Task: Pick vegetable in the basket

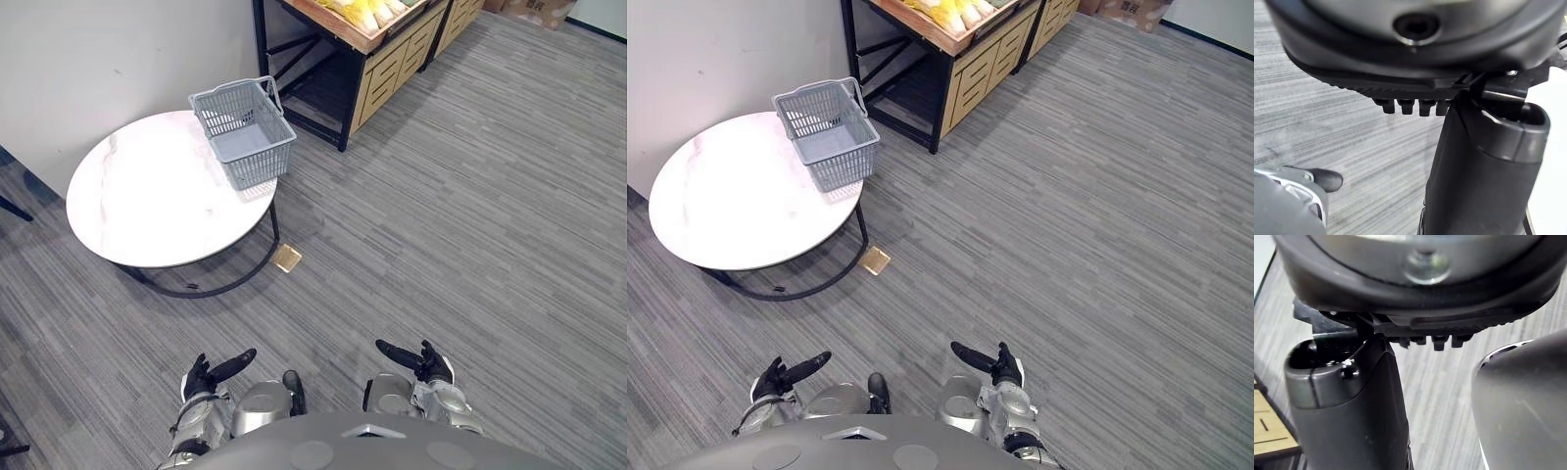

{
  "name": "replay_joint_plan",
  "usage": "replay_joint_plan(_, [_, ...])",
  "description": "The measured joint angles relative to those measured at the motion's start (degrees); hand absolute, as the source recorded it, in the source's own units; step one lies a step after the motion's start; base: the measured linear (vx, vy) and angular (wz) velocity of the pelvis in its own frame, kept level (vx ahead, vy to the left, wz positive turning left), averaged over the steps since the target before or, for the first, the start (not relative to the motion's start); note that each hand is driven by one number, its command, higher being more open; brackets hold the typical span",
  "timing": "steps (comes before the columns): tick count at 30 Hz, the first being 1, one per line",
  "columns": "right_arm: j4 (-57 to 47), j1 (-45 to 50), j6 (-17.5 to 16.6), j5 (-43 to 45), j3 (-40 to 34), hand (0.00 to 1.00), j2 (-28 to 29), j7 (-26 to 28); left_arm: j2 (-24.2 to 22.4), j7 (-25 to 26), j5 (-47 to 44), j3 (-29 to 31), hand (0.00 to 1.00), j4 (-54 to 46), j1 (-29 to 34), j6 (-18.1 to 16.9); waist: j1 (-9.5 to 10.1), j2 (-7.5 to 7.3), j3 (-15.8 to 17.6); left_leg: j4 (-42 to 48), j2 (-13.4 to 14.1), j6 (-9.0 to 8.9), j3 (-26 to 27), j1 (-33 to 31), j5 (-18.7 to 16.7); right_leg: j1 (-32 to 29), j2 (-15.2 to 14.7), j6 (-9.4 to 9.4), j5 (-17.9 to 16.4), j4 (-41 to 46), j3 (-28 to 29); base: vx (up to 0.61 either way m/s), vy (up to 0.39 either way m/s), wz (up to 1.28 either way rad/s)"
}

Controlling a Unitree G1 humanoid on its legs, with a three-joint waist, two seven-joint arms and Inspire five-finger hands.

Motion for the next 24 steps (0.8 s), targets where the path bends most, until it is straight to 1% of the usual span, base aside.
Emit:
replay_joint_plan(1, [0.0, 0.0, 0.0, 0.0, -0.1, 1.00, 0.0, 0.0, -0.1, 0.0, 0.1, 0.3, 1.00, 0.0, 0.2, 0.0, 0.01, 0.05, 0.0, 0.1, 0.1, 0.01, -0.2, 0.4, -0.3, -0.1, 0.1, 0.16, -0.3, -2.9, -0.2, 0.26, -0.036, 0.26])
replay_joint_plan(2, [0.0, -0.1, 0.0, 0.0, -0.4, 1.00, -0.1, 0.0, -0.5, 0.0, 0.2, 0.8, 1.00, 0.4, 0.9, 0.0, 0.11, 0.62, 0.2, 0.8, 1.2, -0.45, -0.9, 1.4, -1.8, -0.2, 1.7, 0.72, -0.3, -13.5, 0.1, 0.22, -0.053, 0.17])
replay_joint_plan(3, [0.0, -0.1, 0.0, 0.0, -0.4, 1.00, -0.1, 0.0, -0.6, 0.0, 0.1, 1.0, 1.00, 0.6, 1.2, 0.0, 0.13, 0.80, 0.1, 1.0, 1.7, -0.95, -1.0, 1.5, -2.3, -0.6, 2.6, 1.14, 0.0, -17.1, 0.9, 0.28, -0.095, 0.17])
replay_joint_plan(4, [-0.1, -0.2, 0.0, 0.0, -0.5, 1.00, -0.1, 0.0, -0.7, 0.1, 0.1, 1.5, 1.00, 1.0, 1.4, 0.0, 0.15, 1.01, 0.1, 1.6, 2.6, -1.55, -1.4, 1.6, -3.0, -1.4, 3.8, 1.90, 0.7, -21.5, 1.7, 0.33, -0.158, 0.13])
replay_joint_plan(5, [-0.1, -0.3, 0.0, 0.0, -1.6, 1.00, 0.1, 0.0, -1.1, 0.5, 0.1, 2.4, 1.00, 1.1, 1.8, 0.1, 0.45, 1.19, 0.3, 2.0, 4.0, -2.58, -2.2, 2.4, -4.3, -2.9, 5.2, 3.17, 2.4, -27.1, 2.6, 0.29, -0.142, 0.16])
replay_joint_plan(6, [-0.3, -0.3, 0.1, 0.1, -2.0, 1.00, 0.3, -0.1, -1.4, 0.6, 0.1, 3.3, 1.00, 1.1, 1.9, 0.1, 0.47, 1.26, 0.3, 2.1, 4.4, -3.09, -2.5, 3.0, -4.9, -3.2, 5.4, 3.48, 3.1, -29.1, 2.6, 0.33, -0.179, 0.17])
replay_joint_plan(7, [-0.6, -0.2, 0.1, 0.1, -2.0, 1.00, 0.3, -0.2, -1.7, 0.7, 0.1, 4.1, 1.00, 1.1, 1.9, 0.1, 0.54, 1.27, 0.3, 2.3, 4.8, -3.64, -2.8, 3.5, -5.5, -3.6, 5.7, 3.30, 4.2, -30.7, 2.8, 0.23, -0.132, 0.21])
replay_joint_plan(8, [-1.3, 0.1, 0.3, 0.2, -2.0, 1.00, 0.3, -0.4, -2.0, 0.9, 0.2, 5.1, 1.00, 1.1, 1.9, 0.1, 0.58, 1.24, 0.4, 2.5, 5.3, -4.65, -3.4, 4.6, -6.5, -4.0, 5.8, 3.14, 5.8, -32.7, 3.0, 0.40, -0.241, 0.34])
replay_joint_plan(9, [-2.2, 0.7, 0.3, 0.2, -2.0, 1.00, 0.5, -0.6, -2.4, 1.1, 0.3, 6.3, 1.00, 0.9, 1.8, 0.1, 0.57, 1.20, 0.3, 2.6, 5.7, -6.02, -4.2, 6.3, -7.7, -3.9, 5.8, 2.81, 7.5, -34.5, 3.4, 0.46, -0.301, 0.53])
replay_joint_plan(10, [-3.1, 1.5, 0.3, 0.3, -1.9, 1.00, 0.8, -0.9, -2.7, 1.1, 0.6, 7.1, 1.00, 0.7, 1.8, 0.1, 0.65, 0.88, 0.2, 2.5, 5.8, -7.13, -5.6, 8.0, -8.5, -3.9, 5.5, 2.00, 9.1, -34.8, 4.1, 0.48, -0.336, 0.59])
replay_joint_plan(11, [-3.6, 2.0, 0.3, 0.3, -1.8, 1.00, 1.0, -0.9, -2.7, 1.1, 0.8, 7.5, 1.00, 0.4, 1.8, 0.1, 0.59, 0.46, -0.1, 2.5, 5.8, -7.75, -6.2, 8.6, -9.2, -3.9, 5.2, 1.59, 9.7, -34.5, 4.4, 0.54, -0.415, 0.76])
replay_joint_plan(12, [-4.1, 2.1, 0.4, 0.7, -1.8, 1.00, 0.8, -0.7, -3.1, 1.2, 1.9, 8.1, 1.00, 0.2, 1.6, 0.1, 0.31, 0.26, -0.6, 2.5, 6.8, -9.11, -8.2, 9.9, -10.5, -4.1, 5.3, 1.19, 13.9, -30.9, 3.9, 0.55, -0.444, 0.79])
replay_joint_plan(13, [-4.3, 1.9, 0.2, 0.4, -1.4, 1.00, -0.4, -0.6, -5.0, 1.1, 2.3, 8.2, 1.00, 0.2, 1.6, 0.2, 0.01, 3.13, -1.5, 1.5, 9.9, -10.09, -9.1, 10.1, -10.1, -5.5, 7.1, -0.88, 9.8, -26.3, 1.5, 0.55, -0.427, 0.71])
replay_joint_plan(14, [-4.3, 1.6, 0.2, 0.3, -1.4, 1.00, -0.8, -0.6, -5.7, 1.0, 2.2, 8.5, 1.00, -0.1, 1.5, 0.2, 0.22, 4.07, -1.9, 1.0, 10.4, -10.65, -9.3, 10.2, -9.5, -6.4, 7.5, -1.83, 8.1, -23.9, 0.7, 0.60, -0.454, 0.44])
replay_joint_plan(15, [-4.2, 1.0, 0.3, -0.1, -1.4, 1.00, -0.9, -0.6, -6.5, 0.7, 2.3, 8.6, 1.00, -0.6, 1.3, 0.1, 0.21, 4.67, -1.8, 1.0, 11.8, -10.69, -9.9, 10.3, -7.8, -7.2, 8.2, -4.31, 6.1, -20.2, -0.2, 0.56, -0.420, 0.31])
replay_joint_plan(16, [-4.2, 1.0, 0.4, -0.1, -1.4, 1.00, -1.0, -0.5, -6.6, 0.7, 2.3, 8.6, 1.00, -0.8, 0.9, 0.1, 0.00, 4.53, -1.7, 1.5, 12.4, -10.13, -11.0, 10.2, -5.0, -6.7, 8.4, -5.77, 5.1, -18.8, -0.8, 0.53, -0.421, 0.30])
replay_joint_plan(17, [-4.1, 1.0, 0.4, -0.1, -1.4, 1.00, -1.0, -0.6, -6.7, 0.7, 2.3, 8.5, 1.00, -0.8, 0.6, 0.1, -0.02, 4.49, -1.7, 1.7, 12.8, -10.01, -11.5, 10.3, -3.4, -6.2, 8.8, -5.93, 5.0, -18.7, -0.8, 0.32, -0.264, 0.38])
replay_joint_plan(18, [-3.5, 1.0, 0.4, -0.1, -1.4, 1.00, -1.0, -0.6, -7.2, 0.7, 2.3, 7.9, 1.00, -0.9, -0.1, 0.1, -0.16, 4.16, -1.6, 2.7, 13.2, -9.68, -13.0, 10.2, -0.5, -4.5, 9.2, -6.39, 4.7, -19.3, -0.8, 0.34, -0.271, 0.35])
replay_joint_plan(19, [-2.6, 1.0, 0.4, -0.2, -1.3, 1.00, -1.0, -0.6, -6.9, 0.2, 2.1, 6.9, 1.00, -0.9, -0.7, 0.1, -0.09, 3.93, -1.6, 4.5, 13.7, -9.63, -13.9, 9.9, 1.6, -2.3, 9.9, -6.74, 4.5, -21.1, -0.9, 0.32, -0.247, 0.31])
replay_joint_plan(20, [-2.1, 0.9, 0.4, -0.2, -1.2, 1.00, -1.0, -0.6, -6.9, 0.1, 1.9, 6.4, 1.00, -1.1, -0.8, 0.0, -0.02, 3.69, -1.7, 5.9, 13.9, -9.69, -14.3, 9.5, 2.4, -1.2, 10.3, -6.91, 4.3, -22.2, -1.0, 0.34, -0.273, 0.13])
replay_joint_plan(21, [-1.5, 1.0, 0.4, -0.2, -0.7, 1.00, -1.0, -0.7, -6.6, 0.0, 1.4, 5.7, 1.00, -1.4, -0.8, -0.1, 0.02, 3.13, -1.8, 9.8, 14.2, -10.02, -14.4, 8.2, 3.6, 0.9, 10.8, -7.06, 3.9, -24.5, -1.0, 0.19, -0.161, -0.01])
replay_joint_plan(22, [-1.3, 1.0, 0.4, -0.2, -0.6, 1.00, -1.1, -0.8, -6.4, 0.0, 1.2, 5.7, 1.00, -1.4, -0.8, -0.1, -0.01, 2.95, -1.9, 12.1, 14.6, -10.08, -14.3, 7.2, 4.1, 2.0, 11.1, -7.15, 3.8, -25.8, -1.2, 0.20, -0.171, -0.04])
replay_joint_plan(23, [-1.0, 1.0, 0.4, -0.1, -0.6, 1.00, -1.0, -0.9, -5.8, 0.0, 1.2, 5.5, 1.00, -1.4, -0.8, -0.1, -0.05, 2.60, -1.9, 17.2, 15.4, -10.42, -13.3, 5.2, 5.6, 4.4, 11.6, -7.30, 3.6, -28.4, -1.5, 0.18, -0.143, 0.00])
replay_joint_plan(24, [-1.0, 1.1, 0.4, -0.1, -1.0, 1.00, -0.8, -1.0, -5.4, 0.0, 1.1, 5.5, 1.00, -1.4, -0.8, 0.0, -0.09, 1.84, -1.5, 20.9, 16.4, -10.47, -11.8, 4.2, 7.1, 6.5, 11.8, -7.31, 3.6, -30.3, -2.0, 0.17, -0.133, 0.13])
